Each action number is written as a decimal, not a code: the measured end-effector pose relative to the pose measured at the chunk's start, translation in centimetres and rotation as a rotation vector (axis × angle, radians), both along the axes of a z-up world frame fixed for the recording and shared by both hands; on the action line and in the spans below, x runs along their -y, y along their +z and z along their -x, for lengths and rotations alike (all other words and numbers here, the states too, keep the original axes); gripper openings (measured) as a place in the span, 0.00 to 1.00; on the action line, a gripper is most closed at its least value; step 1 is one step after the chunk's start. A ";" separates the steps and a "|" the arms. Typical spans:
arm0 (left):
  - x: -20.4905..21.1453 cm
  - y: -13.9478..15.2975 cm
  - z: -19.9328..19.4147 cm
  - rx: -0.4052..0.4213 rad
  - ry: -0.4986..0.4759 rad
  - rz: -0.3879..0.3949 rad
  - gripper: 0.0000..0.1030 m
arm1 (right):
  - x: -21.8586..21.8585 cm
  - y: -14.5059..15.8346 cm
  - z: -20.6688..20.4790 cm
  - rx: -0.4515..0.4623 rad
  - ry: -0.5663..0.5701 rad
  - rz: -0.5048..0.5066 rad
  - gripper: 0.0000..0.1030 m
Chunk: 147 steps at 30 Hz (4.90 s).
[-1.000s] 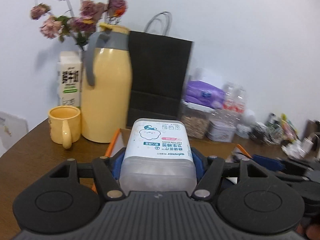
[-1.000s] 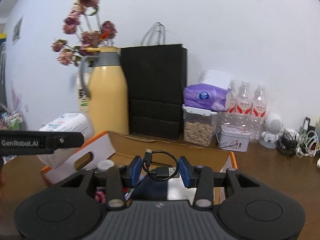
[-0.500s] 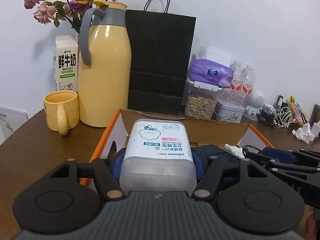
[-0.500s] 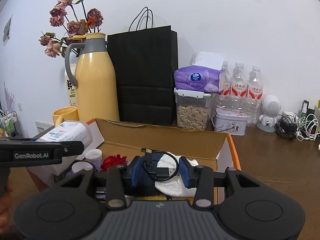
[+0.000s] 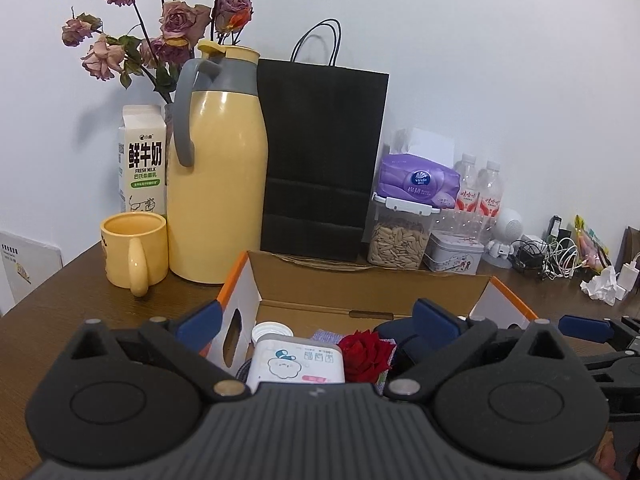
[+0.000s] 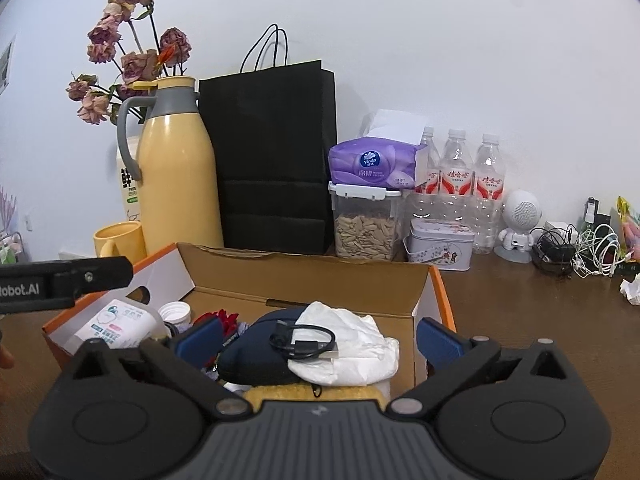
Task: Organize objects
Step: 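Open both grippers to release the container and cable into the box, then withdraw both grippers from the box toward the yellow soap bar and caps, then grasp the yellow soap bar with the left gripper while the right grasps a white cap, then carry the yellow soap bar and white cap over the box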
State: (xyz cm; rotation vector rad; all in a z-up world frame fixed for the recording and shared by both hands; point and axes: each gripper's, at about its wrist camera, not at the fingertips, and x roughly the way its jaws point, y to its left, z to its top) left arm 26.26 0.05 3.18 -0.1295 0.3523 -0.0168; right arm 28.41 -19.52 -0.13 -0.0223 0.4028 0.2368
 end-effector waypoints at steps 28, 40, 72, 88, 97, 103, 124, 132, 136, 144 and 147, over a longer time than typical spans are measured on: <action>-0.7 2.2 7.5 0.014 -0.075 -0.012 1.00 | 1.1 1.9 6.8 -0.001 0.032 0.022 1.00; -1.6 0.3 10.0 -0.104 -0.061 -0.063 1.00 | 1.8 0.1 10.9 -0.088 0.047 0.050 1.00; 2.0 -6.7 10.9 -0.337 -0.192 -0.069 0.35 | 1.7 -5.4 12.2 -0.241 0.068 0.058 1.00; -3.1 -5.8 10.7 -0.260 -0.083 -0.007 0.35 | -3.1 -4.8 12.0 -0.238 0.229 0.153 0.80; -4.4 -6.2 10.5 -0.252 -0.095 0.042 0.35 | -3.8 -4.8 10.9 -0.260 0.237 0.106 0.56; -4.5 -6.3 10.5 -0.252 -0.106 0.057 0.35 | -3.8 -5.2 10.4 -0.276 0.262 0.078 0.46; -4.6 -6.4 10.4 -0.262 -0.109 0.070 0.35 | -3.2 -5.4 10.4 -0.276 0.293 0.021 0.25; -4.6 -6.5 10.2 -0.266 -0.116 0.077 0.35 | -3.8 -5.5 10.9 -0.259 0.327 0.039 0.10; -4.6 -6.6 10.2 -0.263 -0.119 0.078 0.35 | -3.9 -5.5 11.2 -0.243 0.333 0.042 0.02; -4.2 -6.2 10.7 -0.238 -0.114 0.053 0.35 | -3.4 -4.7 11.9 -0.191 0.302 0.028 0.02; -3.9 -5.6 11.0 -0.223 -0.108 0.039 0.35 | -3.1 -4.1 12.4 -0.153 0.289 0.023 0.02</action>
